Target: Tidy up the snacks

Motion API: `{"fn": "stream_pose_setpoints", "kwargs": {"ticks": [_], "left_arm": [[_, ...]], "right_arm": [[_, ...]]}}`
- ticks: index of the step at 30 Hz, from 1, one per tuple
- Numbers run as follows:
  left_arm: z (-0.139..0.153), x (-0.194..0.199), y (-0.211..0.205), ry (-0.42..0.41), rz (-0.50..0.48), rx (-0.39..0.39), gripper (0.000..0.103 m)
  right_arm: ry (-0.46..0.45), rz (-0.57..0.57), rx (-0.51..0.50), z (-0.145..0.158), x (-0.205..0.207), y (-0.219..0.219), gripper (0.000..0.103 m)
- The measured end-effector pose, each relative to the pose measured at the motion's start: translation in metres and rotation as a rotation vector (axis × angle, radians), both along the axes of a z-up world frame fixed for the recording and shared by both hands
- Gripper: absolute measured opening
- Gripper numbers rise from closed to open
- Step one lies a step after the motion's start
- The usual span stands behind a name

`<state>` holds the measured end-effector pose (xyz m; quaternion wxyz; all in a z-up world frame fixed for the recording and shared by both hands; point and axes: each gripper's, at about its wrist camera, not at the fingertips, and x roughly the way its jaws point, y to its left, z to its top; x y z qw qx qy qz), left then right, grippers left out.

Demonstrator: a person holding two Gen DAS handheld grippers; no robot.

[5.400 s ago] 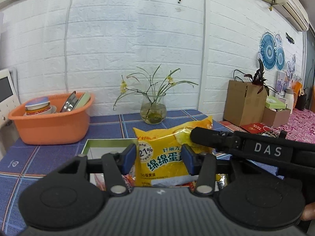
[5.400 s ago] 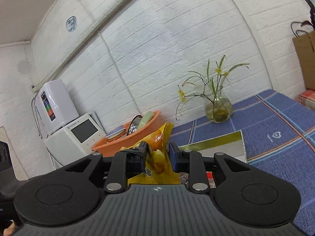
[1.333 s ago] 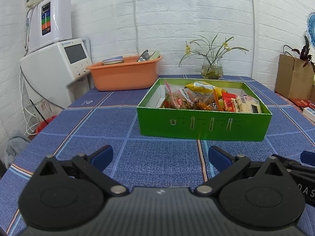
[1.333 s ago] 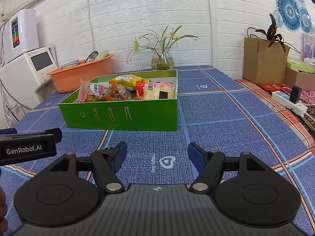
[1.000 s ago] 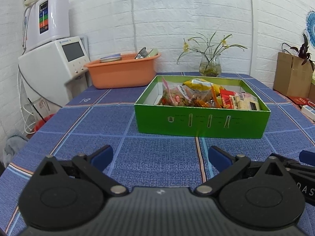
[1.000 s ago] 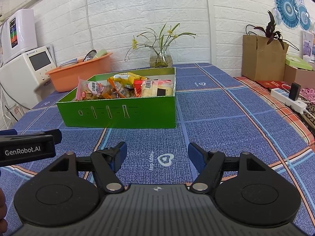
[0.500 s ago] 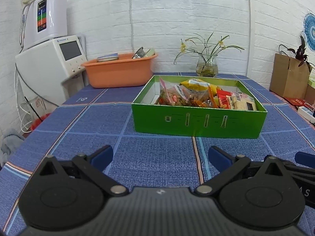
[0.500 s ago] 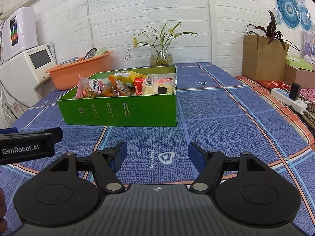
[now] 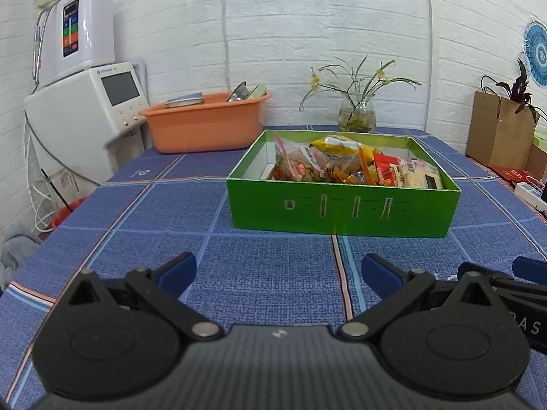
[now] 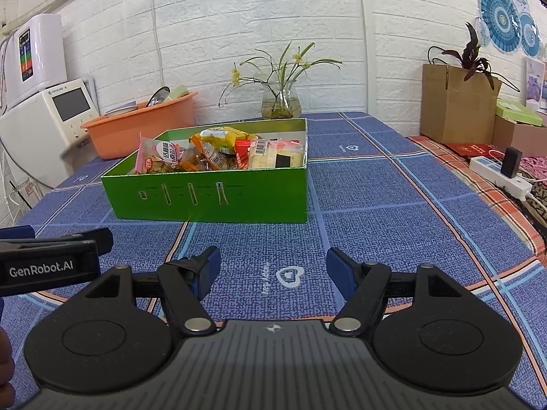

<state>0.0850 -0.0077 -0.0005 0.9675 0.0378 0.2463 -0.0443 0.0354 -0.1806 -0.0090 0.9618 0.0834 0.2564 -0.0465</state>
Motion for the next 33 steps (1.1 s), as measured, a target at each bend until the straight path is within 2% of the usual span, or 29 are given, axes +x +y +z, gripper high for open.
{"fn": "stream_pose_setpoints", "kwargs": {"ticks": [18,33], "left_arm": [[0.0005,-0.0007,0.0005,-0.021,-0.003,0.014,0.103],[-0.0009,0.0020,0.0033,-0.003,-0.001,0.003,0.103]], "right_arm": [[-0.011,-0.007,0.005,0.0013,-0.0011,-0.0005,0.103],[-0.006,0.000,0.013,0.0021,0.0010,0.0005,0.103]]}}
